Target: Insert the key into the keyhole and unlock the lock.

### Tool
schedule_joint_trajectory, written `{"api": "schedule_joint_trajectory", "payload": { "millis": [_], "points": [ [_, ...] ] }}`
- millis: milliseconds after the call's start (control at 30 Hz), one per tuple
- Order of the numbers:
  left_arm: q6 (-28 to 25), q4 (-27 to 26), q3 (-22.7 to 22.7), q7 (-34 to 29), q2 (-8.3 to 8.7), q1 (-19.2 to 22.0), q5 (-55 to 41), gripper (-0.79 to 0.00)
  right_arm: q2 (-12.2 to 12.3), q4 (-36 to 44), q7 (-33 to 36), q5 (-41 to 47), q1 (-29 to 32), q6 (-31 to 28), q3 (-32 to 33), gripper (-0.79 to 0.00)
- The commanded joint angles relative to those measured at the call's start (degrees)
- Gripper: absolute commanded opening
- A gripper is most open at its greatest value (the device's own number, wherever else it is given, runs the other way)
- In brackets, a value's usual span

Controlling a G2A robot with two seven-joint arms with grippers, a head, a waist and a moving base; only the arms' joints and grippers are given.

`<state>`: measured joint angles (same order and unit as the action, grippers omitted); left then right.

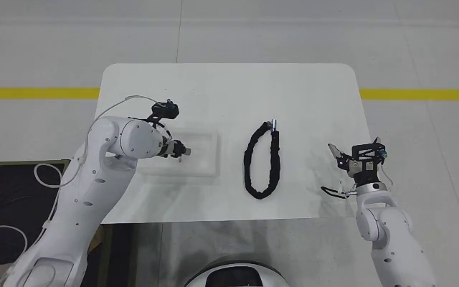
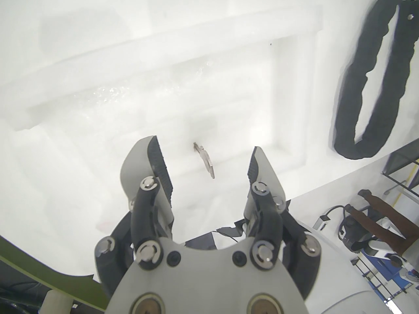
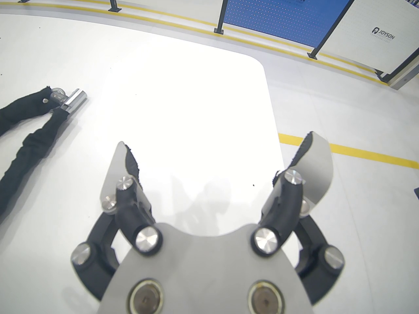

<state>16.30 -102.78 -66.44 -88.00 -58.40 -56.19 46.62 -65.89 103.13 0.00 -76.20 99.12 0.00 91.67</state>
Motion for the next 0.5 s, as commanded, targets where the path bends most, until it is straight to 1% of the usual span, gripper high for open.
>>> {"api": "schedule_joint_trajectory", "payload": {
  "millis": [0,100,167,200,233,300,400,467],
  "points": [
    [0.0,0.58,0.43,0.0,0.42,0.03,-0.74,-0.302,0.0,0.0,0.0,0.0,0.0,0.0,0.0,0.0],
    [0.01,0.86,1.01,0.0,0.79,0.52,-2.04,-0.4,0.0,0.0,0.0,0.0,0.0,0.0,0.0,0.0],
    [0.01,1.42,1.86,0.0,0.89,0.6,-2.86,-0.409,0.0,0.0,0.0,0.0,0.0,0.0,0.0,0.0],
    [0.01,1.89,2.42,0.0,0.93,0.72,-2.99,-0.431,0.0,0.0,0.0,0.0,0.0,0.0,0.0,0.0],
    [0.01,2.11,2.76,0.0,0.94,0.86,-3.04,-0.471,0.0,0.0,0.0,0.0,0.0,0.0,0.0,0.0],
    [0.2,2.82,3.37,0.19,0.91,1.16,-3.86,-0.477,0.0,0.0,0.0,0.0,0.0,0.0,0.0,0.0],
    [0.51,3.08,4.72,0.5,0.86,1.39,-3.4,-0.526,0.0,0.0,0.0,0.0,0.0,0.0,0.0,0.0],
    [0.9,3.37,5.23,0.88,0.84,1.66,-3.0,-0.529,0.0,0.0,0.0,0.0,0.0,0.0,0.0,0.0]
  ]
}}
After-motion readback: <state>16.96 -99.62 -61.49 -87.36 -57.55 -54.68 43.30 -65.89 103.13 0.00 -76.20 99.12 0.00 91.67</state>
